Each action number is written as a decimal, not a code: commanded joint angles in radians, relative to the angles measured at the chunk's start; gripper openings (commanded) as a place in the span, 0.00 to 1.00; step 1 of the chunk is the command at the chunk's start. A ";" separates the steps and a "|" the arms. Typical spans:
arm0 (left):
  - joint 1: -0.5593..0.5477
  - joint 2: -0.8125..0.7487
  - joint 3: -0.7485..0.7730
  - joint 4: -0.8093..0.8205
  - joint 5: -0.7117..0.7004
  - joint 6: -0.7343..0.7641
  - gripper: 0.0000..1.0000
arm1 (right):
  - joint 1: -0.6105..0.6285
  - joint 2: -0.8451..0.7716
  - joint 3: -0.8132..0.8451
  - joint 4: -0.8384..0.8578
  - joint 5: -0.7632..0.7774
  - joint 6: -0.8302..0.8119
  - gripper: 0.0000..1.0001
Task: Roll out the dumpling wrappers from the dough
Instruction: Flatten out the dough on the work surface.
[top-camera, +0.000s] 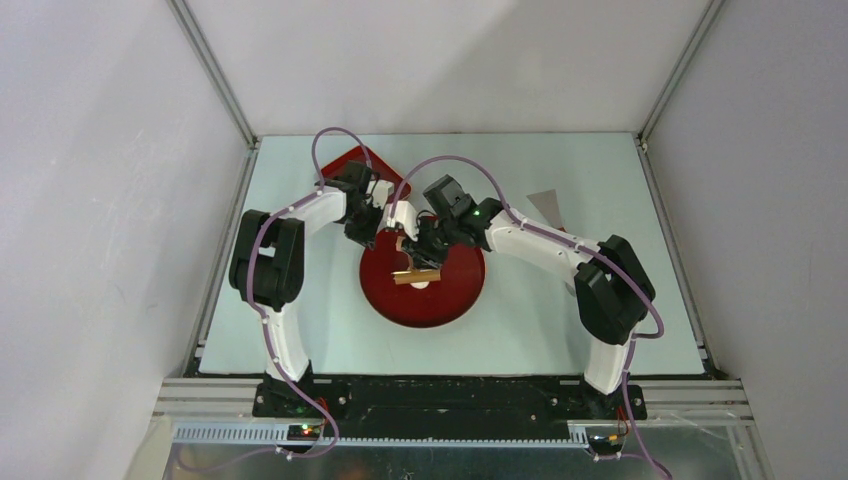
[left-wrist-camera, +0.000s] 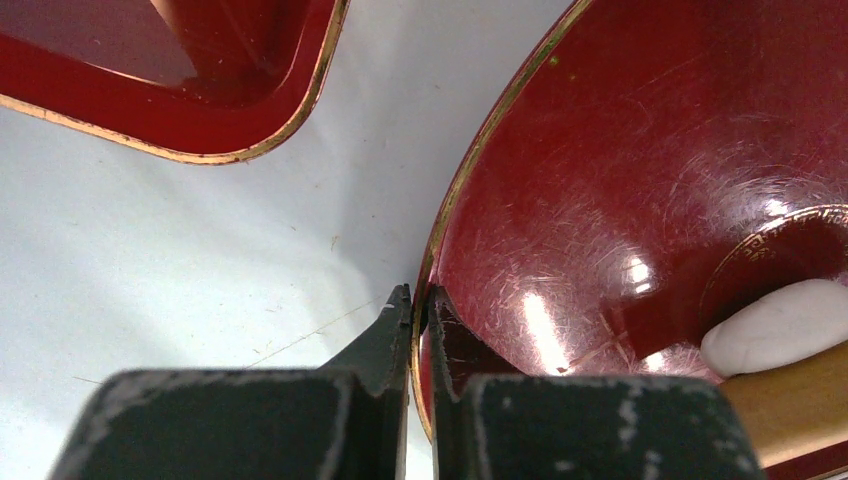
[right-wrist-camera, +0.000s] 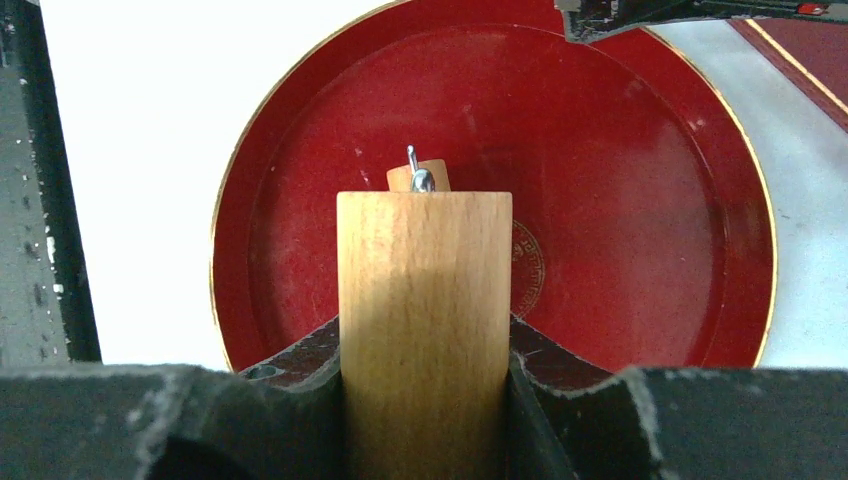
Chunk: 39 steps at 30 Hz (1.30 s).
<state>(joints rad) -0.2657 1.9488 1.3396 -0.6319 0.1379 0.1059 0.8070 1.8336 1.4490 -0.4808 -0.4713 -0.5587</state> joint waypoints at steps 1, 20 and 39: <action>0.007 0.029 0.012 0.001 -0.014 0.009 0.00 | 0.003 -0.005 -0.041 -0.121 -0.088 0.033 0.00; 0.009 0.031 0.015 0.000 -0.011 0.008 0.00 | -0.037 -0.117 0.051 -0.085 -0.087 0.229 0.00; 0.009 0.035 0.018 0.000 -0.011 0.006 0.00 | -0.044 -0.003 0.066 0.100 0.248 0.677 0.00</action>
<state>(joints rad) -0.2638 1.9507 1.3415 -0.6338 0.1425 0.1055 0.7685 1.8008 1.4708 -0.4244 -0.2638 -0.0105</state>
